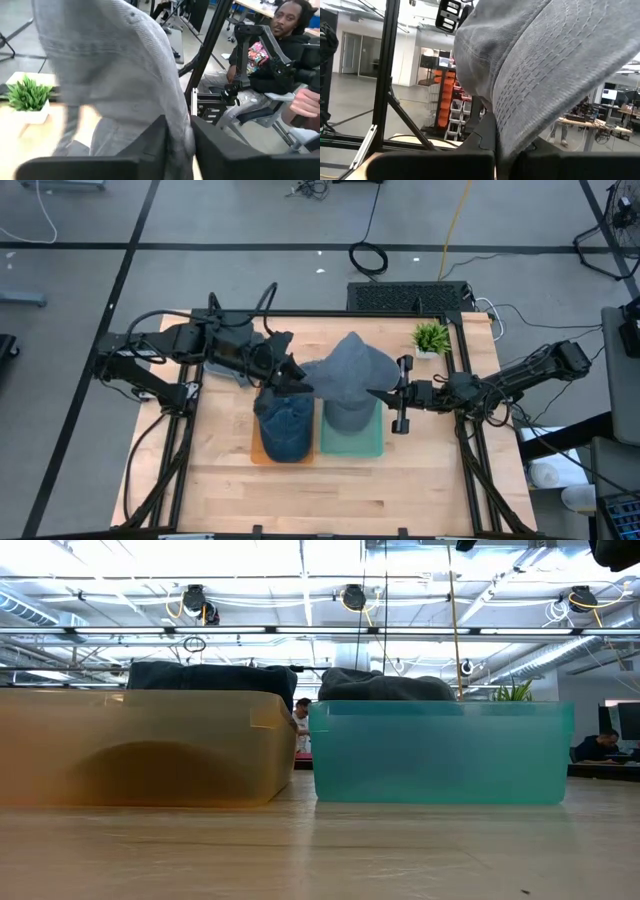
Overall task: Pick & Place hat
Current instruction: Put the bottom gray cap into the green bin
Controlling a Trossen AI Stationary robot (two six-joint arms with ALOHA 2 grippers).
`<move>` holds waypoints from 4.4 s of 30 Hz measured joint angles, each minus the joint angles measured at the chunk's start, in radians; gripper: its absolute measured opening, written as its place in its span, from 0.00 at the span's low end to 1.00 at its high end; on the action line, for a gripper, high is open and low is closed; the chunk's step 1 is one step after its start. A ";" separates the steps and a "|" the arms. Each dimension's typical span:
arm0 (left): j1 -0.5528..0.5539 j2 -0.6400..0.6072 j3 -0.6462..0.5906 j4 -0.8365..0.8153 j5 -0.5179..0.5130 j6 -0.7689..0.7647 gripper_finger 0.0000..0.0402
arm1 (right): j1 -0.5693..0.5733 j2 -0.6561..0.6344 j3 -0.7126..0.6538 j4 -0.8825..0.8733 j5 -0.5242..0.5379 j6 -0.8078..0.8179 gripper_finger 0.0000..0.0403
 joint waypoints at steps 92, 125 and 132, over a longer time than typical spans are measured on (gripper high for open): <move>-0.125 -0.125 0.000 -0.455 0.060 0.270 0.01 | -0.191 0.116 0.433 -0.532 -0.542 0.163 0.69; -0.149 0.057 0.000 -0.258 0.122 0.434 0.01 | -0.255 0.449 0.605 -0.533 -0.813 0.191 0.69; -0.146 0.058 0.000 -0.283 0.115 0.418 0.01 | -0.222 0.484 0.605 -0.488 -0.871 0.169 0.68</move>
